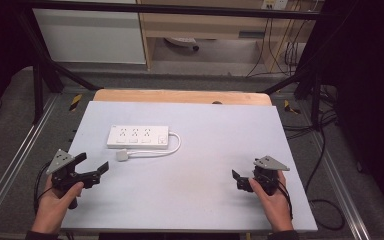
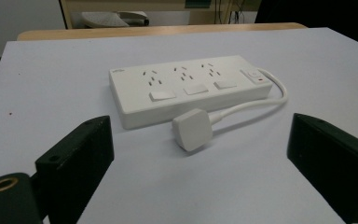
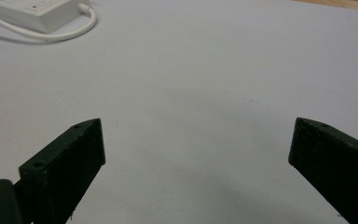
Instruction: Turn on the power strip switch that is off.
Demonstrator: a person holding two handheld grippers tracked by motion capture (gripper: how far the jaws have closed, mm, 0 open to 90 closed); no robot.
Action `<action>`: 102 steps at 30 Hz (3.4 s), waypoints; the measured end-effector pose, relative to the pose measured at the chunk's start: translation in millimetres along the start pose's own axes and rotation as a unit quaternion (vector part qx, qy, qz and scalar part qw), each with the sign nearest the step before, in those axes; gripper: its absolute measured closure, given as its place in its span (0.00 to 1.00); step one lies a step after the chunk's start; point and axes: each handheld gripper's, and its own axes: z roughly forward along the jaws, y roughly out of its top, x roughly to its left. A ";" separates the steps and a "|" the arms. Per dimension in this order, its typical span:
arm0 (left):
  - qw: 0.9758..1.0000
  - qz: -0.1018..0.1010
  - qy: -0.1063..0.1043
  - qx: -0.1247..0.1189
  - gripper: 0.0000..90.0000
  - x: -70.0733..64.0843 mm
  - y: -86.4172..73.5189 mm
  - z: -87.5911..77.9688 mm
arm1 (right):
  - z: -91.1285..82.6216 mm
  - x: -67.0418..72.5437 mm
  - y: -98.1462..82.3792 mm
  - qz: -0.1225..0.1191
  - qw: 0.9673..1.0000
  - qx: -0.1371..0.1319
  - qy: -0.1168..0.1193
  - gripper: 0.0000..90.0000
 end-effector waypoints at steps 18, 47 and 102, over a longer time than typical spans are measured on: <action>1.000 -0.010 0.000 0.013 0.09 -3.4 23.2 9.1 | -3.9 2.8 3.7 0.003 1.000 -0.006 0.001 0.04; 0.999 -0.021 -0.001 0.024 0.09 1.9 58.8 62.3 | -1.0 5.7 5.1 -0.002 1.000 0.003 0.018 0.04; 0.997 -0.003 0.039 0.071 0.16 12.5 46.6 128.5 | -2.5 6.5 4.6 -0.024 1.000 0.005 0.014 0.04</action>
